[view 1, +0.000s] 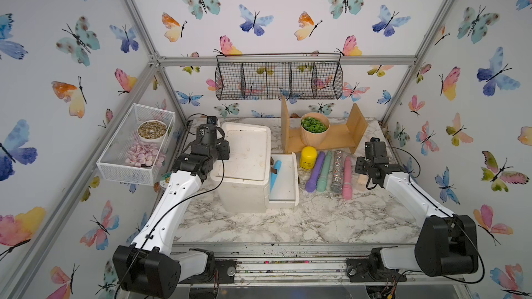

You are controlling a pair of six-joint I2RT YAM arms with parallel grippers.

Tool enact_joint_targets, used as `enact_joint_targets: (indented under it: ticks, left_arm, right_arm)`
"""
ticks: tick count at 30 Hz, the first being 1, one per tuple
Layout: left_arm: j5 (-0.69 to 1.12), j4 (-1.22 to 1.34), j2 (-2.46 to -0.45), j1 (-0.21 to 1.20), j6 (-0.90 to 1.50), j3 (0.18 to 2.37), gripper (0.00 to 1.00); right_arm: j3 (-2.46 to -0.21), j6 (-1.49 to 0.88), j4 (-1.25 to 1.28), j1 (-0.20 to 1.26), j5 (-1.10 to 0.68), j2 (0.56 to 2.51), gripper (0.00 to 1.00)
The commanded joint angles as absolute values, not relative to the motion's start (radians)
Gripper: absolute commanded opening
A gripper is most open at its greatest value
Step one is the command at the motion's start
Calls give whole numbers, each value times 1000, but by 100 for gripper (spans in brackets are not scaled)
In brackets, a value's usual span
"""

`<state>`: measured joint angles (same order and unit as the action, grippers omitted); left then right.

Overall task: Take the microphone out of the drawer
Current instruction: Place the microphone at the center of the board.

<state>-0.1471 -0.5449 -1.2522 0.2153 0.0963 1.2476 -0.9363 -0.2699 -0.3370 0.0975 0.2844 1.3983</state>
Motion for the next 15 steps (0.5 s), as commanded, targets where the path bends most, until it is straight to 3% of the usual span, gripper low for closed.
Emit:
enact_joint_targets:
  ticks: [1, 15]
  left_arm:
    - [-164, -581, -1285, 215, 129, 1244, 0]
    - [-162, -581, -1284, 215, 129, 1244, 0]
  right_arm:
    - [-938, -283, -328, 68, 204, 1460, 9]
    - [-998, -247, -342, 23, 107, 1660, 10]
